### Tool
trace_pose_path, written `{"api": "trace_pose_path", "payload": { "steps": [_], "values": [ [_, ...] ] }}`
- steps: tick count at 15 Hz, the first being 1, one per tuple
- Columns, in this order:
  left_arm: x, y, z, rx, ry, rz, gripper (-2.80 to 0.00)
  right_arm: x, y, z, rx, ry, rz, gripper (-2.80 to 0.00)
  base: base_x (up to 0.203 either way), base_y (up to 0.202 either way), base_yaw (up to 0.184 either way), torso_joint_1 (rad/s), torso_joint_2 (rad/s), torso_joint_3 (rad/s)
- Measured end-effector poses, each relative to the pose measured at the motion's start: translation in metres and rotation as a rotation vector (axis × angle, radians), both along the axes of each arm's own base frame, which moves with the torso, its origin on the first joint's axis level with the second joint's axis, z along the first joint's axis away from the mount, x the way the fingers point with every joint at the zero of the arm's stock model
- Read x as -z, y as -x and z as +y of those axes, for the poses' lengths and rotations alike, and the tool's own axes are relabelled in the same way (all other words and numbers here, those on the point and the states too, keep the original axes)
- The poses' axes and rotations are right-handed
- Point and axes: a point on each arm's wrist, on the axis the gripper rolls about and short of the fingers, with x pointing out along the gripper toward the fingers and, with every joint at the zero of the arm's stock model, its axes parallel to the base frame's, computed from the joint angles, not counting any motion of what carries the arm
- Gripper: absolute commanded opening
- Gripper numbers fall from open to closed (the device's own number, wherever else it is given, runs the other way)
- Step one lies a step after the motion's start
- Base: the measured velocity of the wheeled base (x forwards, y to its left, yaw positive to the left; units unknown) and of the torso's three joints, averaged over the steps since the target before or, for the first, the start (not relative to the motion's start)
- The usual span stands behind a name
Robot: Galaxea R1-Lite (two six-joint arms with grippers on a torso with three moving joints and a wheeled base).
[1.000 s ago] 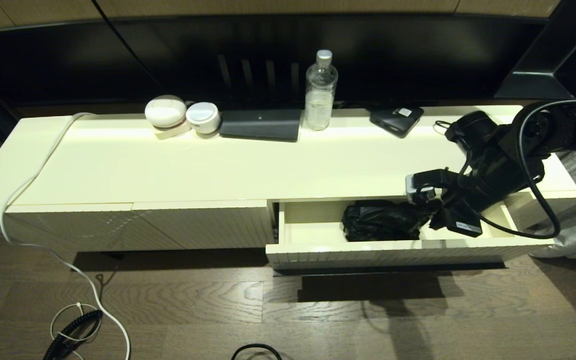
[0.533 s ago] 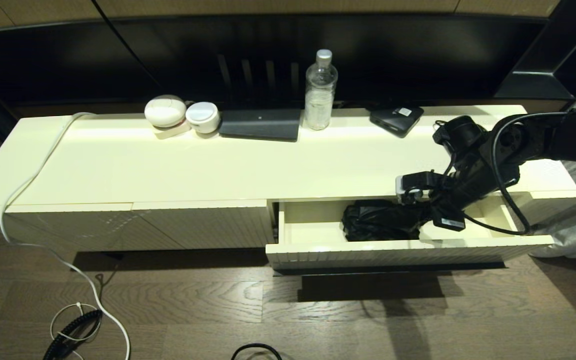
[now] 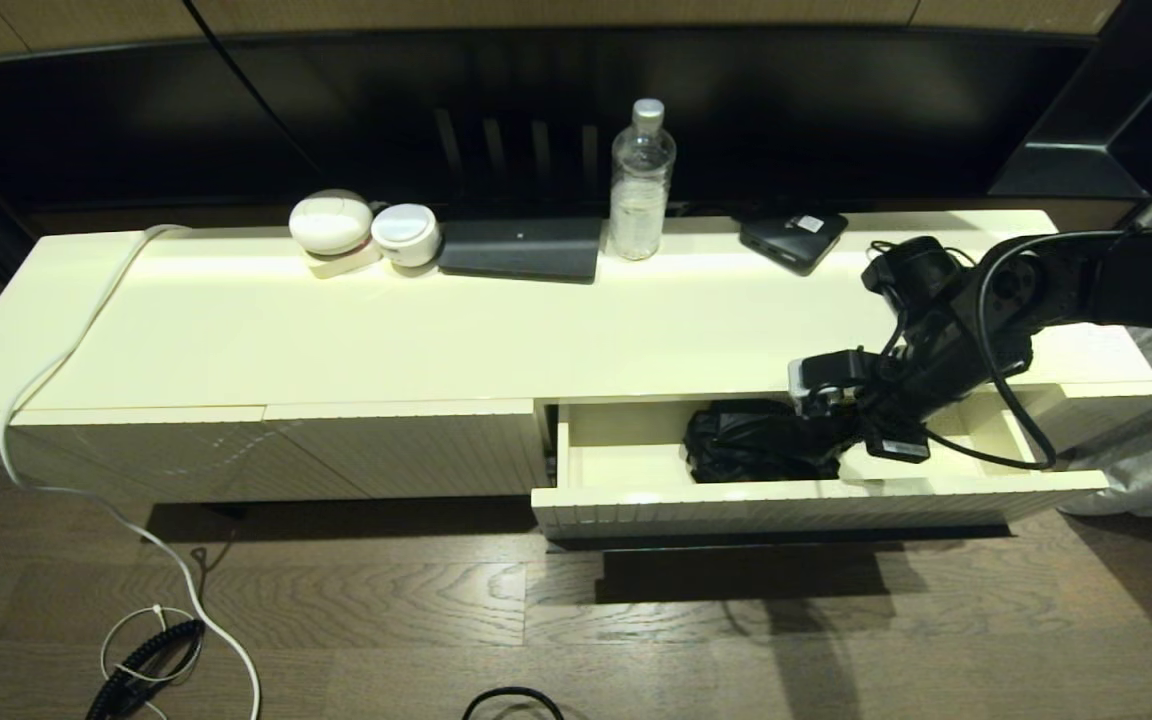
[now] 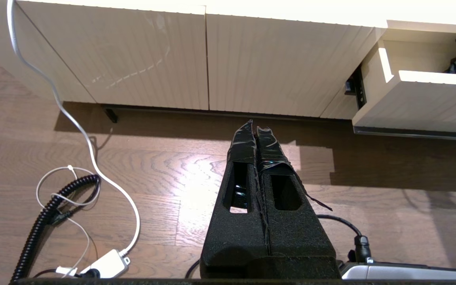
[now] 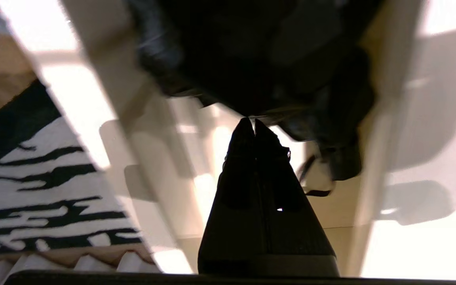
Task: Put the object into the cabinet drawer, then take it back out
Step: Open the drawer
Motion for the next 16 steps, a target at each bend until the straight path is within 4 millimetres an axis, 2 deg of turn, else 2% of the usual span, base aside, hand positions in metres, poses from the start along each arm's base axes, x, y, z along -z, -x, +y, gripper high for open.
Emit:
{"api": "trace_pose_path", "payload": {
  "steps": [5,16],
  "values": [
    [0.000,0.000,0.000,0.000,0.000,0.000,-2.80,0.018,0.016,-0.003,-0.003,0.013,0.089,-2.80,0.000,0.000,0.000,0.000,0.00,0.000],
    [0.000,0.000,0.000,-0.001,0.000,0.000,-2.80,0.042,0.055,-0.008,-0.021,0.004,0.209,-2.80,0.000,0.000,0.000,0.000,0.00,0.000]
  ]
}}
